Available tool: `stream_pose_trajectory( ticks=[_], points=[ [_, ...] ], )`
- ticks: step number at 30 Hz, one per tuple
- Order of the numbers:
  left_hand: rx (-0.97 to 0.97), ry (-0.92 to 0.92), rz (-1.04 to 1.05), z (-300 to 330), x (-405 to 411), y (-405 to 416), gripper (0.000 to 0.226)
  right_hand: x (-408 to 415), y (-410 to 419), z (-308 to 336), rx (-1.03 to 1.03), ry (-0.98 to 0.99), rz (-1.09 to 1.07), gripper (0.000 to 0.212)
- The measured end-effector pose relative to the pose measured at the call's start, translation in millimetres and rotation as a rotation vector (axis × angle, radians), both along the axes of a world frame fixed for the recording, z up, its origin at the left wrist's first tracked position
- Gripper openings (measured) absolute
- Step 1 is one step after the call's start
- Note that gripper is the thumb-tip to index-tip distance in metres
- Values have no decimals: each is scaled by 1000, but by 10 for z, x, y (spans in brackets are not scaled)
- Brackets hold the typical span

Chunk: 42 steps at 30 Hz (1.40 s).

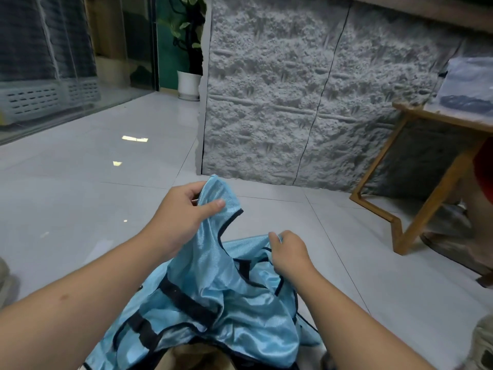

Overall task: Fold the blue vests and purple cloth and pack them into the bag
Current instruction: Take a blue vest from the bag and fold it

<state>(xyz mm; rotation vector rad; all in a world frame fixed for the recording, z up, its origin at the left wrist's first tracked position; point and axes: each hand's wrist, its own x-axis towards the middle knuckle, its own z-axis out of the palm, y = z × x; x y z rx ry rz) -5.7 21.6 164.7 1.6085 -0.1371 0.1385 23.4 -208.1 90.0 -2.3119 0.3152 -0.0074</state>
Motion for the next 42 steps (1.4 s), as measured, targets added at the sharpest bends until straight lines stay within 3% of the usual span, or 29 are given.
stream_pose_trajectory(
  ticks=[4,7,12,17,21,23,26,29,31,35,39,42],
  points=[
    [-36,-2,-29,192,56,83,23,68,-43,272,260,71,14,31],
    [-118,24,-33,385,130,123,24,95,-111,552,328,74,41,28],
    [-258,65,-176,677,261,126,26,166,-157,698,163,107,166,39],
    [-305,82,-235,617,254,134,41,133,-59,475,125,89,267,25],
    [-343,104,-191,509,263,174,41,91,22,270,-77,79,386,21],
    [-294,95,-187,518,269,195,41,29,61,229,64,37,389,16],
    [-176,82,-192,541,251,167,40,-81,191,305,551,55,407,37],
    [-118,79,-219,526,201,97,37,-145,348,499,774,-2,436,48],
    [-105,72,-223,508,169,65,34,-154,415,638,820,-63,438,47],
    [-104,77,-235,500,118,30,23,-176,420,833,780,-107,447,27],
    [-136,68,-206,500,99,33,15,-202,406,755,683,-26,462,39],
    [-224,90,-179,476,109,56,16,-258,393,624,654,69,476,33]
  ],
)
